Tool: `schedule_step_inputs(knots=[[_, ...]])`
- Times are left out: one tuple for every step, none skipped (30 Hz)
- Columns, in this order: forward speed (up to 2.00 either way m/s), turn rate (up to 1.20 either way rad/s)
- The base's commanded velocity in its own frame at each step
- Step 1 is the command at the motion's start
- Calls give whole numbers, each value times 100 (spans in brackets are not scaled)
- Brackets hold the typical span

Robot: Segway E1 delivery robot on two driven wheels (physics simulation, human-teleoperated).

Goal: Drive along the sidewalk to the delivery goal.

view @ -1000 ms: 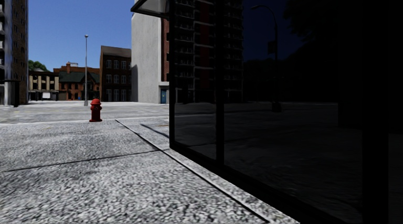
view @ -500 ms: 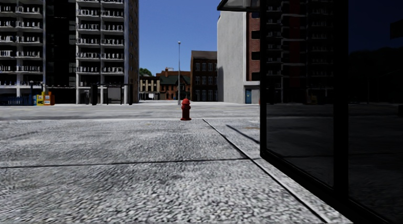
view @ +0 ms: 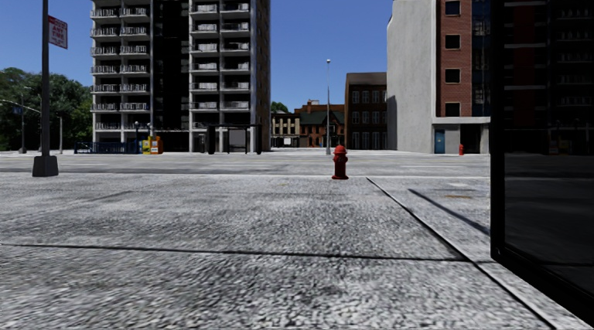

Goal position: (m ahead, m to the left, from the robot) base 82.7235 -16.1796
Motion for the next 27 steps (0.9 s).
schedule_step_inputs(knots=[[94, 0], [94, 0], [177, 0], [200, 0], [200, 0], [200, 0], [200, 0], [200, 0], [200, 0], [200, 4], [200, 30], [200, 30], [200, 41], [200, 45], [200, 47], [200, 48], [200, 48], [200, 51], [200, 53], [200, 58], [200, 58], [200, 63], [200, 65], [200, 66], [200, 66], [200, 66], [200, 66]])
